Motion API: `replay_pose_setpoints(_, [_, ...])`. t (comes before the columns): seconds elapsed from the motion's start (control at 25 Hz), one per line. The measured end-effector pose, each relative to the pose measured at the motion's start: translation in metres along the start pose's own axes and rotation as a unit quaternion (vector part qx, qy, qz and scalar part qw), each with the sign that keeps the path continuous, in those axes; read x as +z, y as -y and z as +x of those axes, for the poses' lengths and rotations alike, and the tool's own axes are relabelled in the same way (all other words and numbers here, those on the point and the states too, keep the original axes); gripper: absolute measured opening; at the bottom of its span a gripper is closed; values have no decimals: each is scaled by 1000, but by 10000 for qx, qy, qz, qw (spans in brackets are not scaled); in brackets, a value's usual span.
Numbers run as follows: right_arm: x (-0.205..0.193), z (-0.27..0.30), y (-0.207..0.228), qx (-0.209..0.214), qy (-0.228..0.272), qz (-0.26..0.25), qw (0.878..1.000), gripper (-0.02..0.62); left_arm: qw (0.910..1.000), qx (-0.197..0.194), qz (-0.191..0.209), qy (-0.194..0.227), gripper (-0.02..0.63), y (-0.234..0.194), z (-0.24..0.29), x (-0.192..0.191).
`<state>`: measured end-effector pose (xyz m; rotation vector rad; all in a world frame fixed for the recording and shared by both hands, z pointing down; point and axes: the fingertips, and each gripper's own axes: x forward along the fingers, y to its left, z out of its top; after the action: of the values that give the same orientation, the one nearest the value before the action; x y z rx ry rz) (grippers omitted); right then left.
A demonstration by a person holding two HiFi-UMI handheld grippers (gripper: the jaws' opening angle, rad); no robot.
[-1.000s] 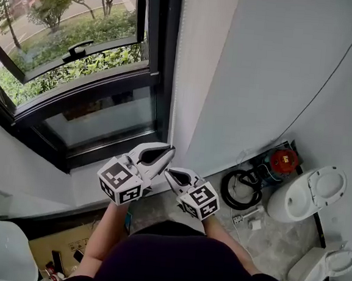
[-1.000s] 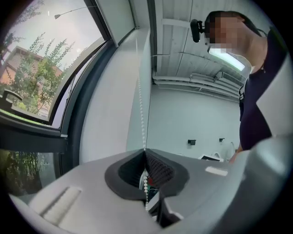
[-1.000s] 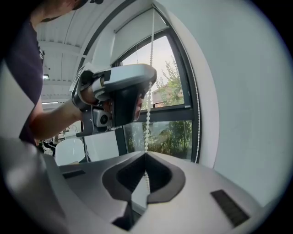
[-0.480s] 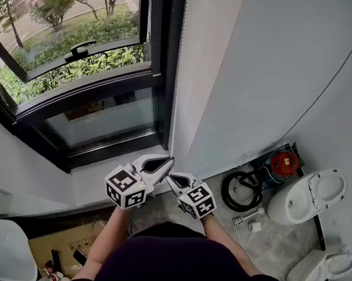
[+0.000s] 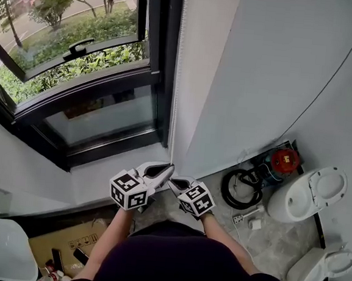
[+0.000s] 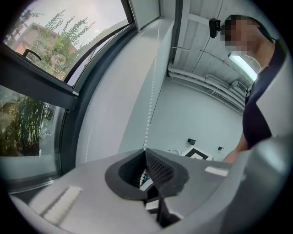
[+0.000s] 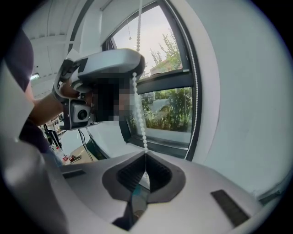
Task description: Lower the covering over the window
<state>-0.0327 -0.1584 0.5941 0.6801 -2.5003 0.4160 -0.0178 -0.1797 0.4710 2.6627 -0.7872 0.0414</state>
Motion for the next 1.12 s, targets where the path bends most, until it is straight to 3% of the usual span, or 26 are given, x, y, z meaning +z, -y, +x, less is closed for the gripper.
replay_pose_setpoints(0.2, [-11,2,1,-8,-261,-80,9996,14,9994,84,-84,-336,12,-6,4,-27])
replay_pose_setpoints(0.56, [-12,-2,3,-28,-288,-43,9996,14,9921,198,-618,-1073,12,-15,5,-100])
replay_pose_setpoints(0.88, [-19,-6,8,-17,-538,11,9985,15,9909,274,-670,-1133,12,-23,5,-105])
replay_pose_setpoints(0.92, [-18,-9,9,-5,-538,30,9985,42,9909,298,-680,-1120,12,-24,4,-105])
replay_pose_setpoints(1.12, [22,-36,13,39,71,154,9998,95,9911,369,-728,-1051,12,-29,2,-104])
